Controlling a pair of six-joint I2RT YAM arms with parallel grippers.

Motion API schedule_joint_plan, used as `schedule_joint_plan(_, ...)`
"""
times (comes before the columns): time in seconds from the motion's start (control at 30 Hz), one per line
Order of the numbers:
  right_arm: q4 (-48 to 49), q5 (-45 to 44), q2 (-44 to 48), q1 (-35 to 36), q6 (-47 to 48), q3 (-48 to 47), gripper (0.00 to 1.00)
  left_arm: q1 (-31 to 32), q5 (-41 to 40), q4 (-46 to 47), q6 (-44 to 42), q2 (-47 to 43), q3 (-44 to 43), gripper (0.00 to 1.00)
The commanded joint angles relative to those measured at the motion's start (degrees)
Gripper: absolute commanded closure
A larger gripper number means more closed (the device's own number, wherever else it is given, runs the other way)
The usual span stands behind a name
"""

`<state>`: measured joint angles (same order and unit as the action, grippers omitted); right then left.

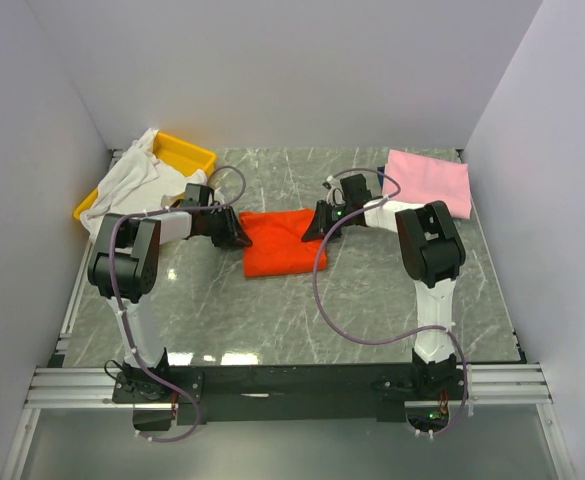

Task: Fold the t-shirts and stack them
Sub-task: Neatly place the folded tshirt to the corner

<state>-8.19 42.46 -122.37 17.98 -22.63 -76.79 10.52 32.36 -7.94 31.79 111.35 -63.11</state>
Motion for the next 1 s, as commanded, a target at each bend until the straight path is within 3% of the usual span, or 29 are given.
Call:
schedule_joint_plan(0.0,-5.2,-4.7,1.5,0.7,2.1,-2.2,0.98,0.6,-4.3,-2.8,-0.9,1.1,-0.5,0.63)
schedule_joint_plan(0.07,-8.8,-7.2,2.7,0.6,4.0,-4.4,1.00,0.6,-4.6,-3.6,-0.9,0.3,-1.7,0.54)
schedule_joint_plan(0.27,-19.6,-11.2,4.2,-1.2,9.6,-11.6,1.00,0.6,-4.5,-6.3,-1.8,-1.2,-4.6,0.47)
schedule_joint_plan(0.57,-36.0,-24.2,3.8,-3.2,18.5,-23.0,1.00,0.5,-3.7,-5.9,-2.3,-1.2,-3.7,0.46)
schedule_joint_plan(0.97,-45.5,-41.8,4.7,-5.3,22.1,-29.8,1.00,0.4,-2.4,-4.2,-3.7,-5.4,-1.3,0.47)
